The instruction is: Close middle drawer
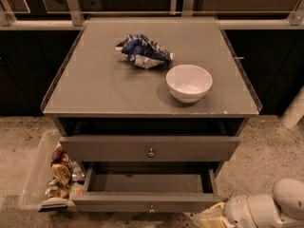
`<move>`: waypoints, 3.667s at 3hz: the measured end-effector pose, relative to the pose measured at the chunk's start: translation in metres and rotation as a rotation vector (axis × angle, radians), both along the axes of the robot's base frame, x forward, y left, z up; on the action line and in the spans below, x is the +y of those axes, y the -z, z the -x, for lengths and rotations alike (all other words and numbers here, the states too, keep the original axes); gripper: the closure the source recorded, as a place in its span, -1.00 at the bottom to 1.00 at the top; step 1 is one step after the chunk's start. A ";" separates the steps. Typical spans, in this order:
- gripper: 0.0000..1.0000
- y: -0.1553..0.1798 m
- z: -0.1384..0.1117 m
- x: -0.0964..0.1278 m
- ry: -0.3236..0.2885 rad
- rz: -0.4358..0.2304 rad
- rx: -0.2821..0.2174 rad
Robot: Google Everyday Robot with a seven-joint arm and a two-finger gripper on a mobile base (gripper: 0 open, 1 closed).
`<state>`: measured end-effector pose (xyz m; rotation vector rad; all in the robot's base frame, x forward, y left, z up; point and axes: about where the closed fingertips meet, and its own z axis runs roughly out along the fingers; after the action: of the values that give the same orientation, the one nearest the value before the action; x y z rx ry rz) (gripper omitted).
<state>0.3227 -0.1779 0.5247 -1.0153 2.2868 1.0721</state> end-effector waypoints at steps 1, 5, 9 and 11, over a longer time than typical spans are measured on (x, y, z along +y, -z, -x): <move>1.00 0.024 -0.028 -0.002 0.013 -0.052 -0.010; 1.00 0.105 -0.037 -0.030 0.172 -0.117 0.106; 1.00 0.173 -0.109 -0.040 0.299 -0.293 0.062; 1.00 0.160 -0.152 -0.018 0.245 -0.269 -0.019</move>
Offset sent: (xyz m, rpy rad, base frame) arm 0.0509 -0.0304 -0.0803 0.0839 0.0028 -0.1520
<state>0.4745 -0.1962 0.3647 -0.6200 2.1126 1.2157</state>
